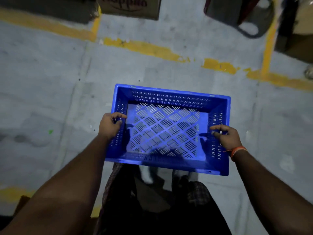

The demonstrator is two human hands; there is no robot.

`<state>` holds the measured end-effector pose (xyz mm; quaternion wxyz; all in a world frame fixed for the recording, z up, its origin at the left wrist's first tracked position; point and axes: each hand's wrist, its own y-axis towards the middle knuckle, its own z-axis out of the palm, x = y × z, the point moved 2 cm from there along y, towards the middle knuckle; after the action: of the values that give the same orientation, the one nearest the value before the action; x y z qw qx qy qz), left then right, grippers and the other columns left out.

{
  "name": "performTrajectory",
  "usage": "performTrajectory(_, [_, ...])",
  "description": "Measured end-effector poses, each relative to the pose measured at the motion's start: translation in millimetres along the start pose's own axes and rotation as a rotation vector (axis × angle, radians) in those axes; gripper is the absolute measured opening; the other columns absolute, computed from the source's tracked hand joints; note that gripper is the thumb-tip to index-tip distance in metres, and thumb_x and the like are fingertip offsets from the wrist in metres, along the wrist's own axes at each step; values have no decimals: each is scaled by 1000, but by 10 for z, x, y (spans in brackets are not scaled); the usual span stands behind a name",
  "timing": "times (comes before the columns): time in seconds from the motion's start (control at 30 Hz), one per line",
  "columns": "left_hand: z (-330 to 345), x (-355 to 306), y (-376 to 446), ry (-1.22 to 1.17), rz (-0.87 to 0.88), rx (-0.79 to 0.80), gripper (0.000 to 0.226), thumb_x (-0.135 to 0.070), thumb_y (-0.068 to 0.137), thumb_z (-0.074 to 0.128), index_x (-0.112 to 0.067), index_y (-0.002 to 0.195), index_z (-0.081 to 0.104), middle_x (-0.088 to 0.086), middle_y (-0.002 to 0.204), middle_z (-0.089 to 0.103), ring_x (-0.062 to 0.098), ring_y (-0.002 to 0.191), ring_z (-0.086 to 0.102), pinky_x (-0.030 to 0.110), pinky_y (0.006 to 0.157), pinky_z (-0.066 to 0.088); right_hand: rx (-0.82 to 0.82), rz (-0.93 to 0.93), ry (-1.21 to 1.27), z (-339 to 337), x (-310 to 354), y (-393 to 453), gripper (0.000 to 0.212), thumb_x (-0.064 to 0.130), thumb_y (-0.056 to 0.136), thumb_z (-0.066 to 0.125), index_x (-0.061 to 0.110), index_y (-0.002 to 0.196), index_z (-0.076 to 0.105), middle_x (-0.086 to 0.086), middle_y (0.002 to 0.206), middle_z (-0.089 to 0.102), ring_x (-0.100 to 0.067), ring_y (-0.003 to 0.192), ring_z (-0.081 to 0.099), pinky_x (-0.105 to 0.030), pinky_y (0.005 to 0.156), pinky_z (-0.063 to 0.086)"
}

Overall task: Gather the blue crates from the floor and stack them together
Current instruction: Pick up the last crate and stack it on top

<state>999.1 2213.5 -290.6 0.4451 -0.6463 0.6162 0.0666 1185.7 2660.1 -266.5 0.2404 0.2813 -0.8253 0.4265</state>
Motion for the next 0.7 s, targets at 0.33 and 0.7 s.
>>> performTrajectory(0.33, [-2194, 268, -518, -190, -40, -140, 27, -7, 86, 67, -33, 83, 72, -7, 81, 72, 2, 63, 60, 24, 67, 48, 95, -177, -188, 565, 2381, -788, 17, -2, 85, 71, 12, 93, 76, -8, 83, 68, 7, 47, 54, -7, 47, 40])
performTrajectory(0.7, [-4756, 1154, -557, -275, -188, -464, 10, -15, 85, 74, -26, 85, 75, -4, 79, 72, 15, 63, 54, 24, 61, 42, 175, -455, -357, 2421, 4997, -684, 24, 7, 79, 77, 30, 82, 77, -6, 84, 75, -31, 86, 68, -40, 77, 55])
